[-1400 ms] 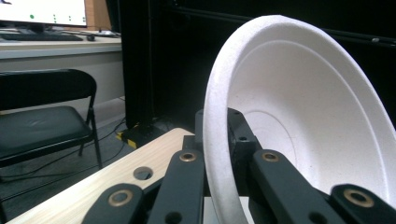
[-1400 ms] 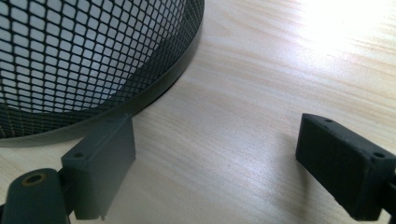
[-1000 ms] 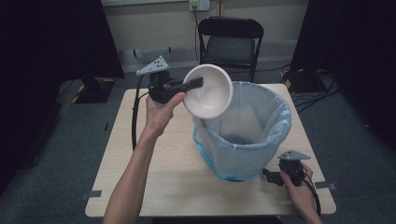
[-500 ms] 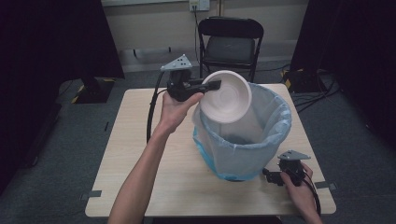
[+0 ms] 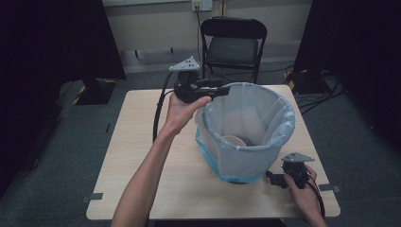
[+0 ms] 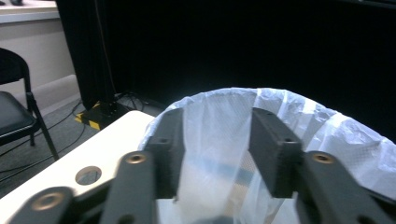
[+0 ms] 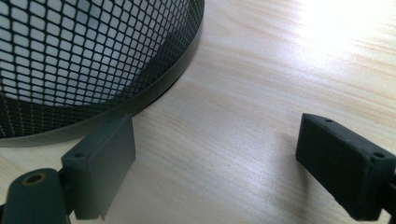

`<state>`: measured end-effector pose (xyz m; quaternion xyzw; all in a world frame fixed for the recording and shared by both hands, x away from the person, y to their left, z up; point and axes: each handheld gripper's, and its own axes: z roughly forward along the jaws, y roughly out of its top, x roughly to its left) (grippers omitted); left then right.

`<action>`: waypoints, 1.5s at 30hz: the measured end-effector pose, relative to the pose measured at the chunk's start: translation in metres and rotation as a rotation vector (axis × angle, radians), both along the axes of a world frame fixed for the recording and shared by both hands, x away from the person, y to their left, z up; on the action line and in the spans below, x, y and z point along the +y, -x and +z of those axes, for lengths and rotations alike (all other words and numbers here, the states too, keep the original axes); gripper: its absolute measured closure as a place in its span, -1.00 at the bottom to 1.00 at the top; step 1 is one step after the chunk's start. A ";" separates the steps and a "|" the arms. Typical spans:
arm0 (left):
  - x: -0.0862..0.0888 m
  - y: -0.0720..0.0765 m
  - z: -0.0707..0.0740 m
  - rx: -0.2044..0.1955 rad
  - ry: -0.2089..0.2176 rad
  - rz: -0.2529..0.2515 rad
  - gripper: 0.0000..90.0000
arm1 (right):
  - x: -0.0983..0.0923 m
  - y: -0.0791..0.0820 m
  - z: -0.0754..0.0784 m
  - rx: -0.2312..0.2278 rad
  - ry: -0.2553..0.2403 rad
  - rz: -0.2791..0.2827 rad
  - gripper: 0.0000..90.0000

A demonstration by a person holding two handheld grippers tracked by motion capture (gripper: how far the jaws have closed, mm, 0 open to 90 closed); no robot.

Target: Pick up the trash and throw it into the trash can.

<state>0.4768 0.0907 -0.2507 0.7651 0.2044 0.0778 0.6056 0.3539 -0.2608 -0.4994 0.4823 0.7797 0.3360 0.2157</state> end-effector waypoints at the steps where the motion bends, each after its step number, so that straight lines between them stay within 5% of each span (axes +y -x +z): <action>1: 0.001 0.000 0.000 -0.002 0.001 0.003 0.05 | 0.000 0.000 0.000 0.000 0.000 0.000 -0.75; 7: 0.002 0.000 -0.003 -0.020 -0.029 0.023 -0.44 | 0.000 0.000 0.000 0.000 0.000 0.000 -0.75; 12: 0.007 0.002 -0.001 -0.027 -0.039 0.030 -0.56 | 0.000 0.000 0.000 0.000 0.000 0.000 -0.75; 16: 0.015 0.003 -0.001 -0.013 -0.006 0.030 -0.58 | 0.000 0.000 0.000 0.000 0.000 0.000 -0.75; 20: 0.023 0.005 -0.004 -0.013 -0.047 0.065 -0.62 | 0.000 0.000 0.000 0.000 0.000 0.000 -0.75; 45: 0.112 0.029 -0.023 -0.028 -0.042 0.235 -0.56 | 0.000 0.000 0.000 0.000 0.000 0.000 -0.75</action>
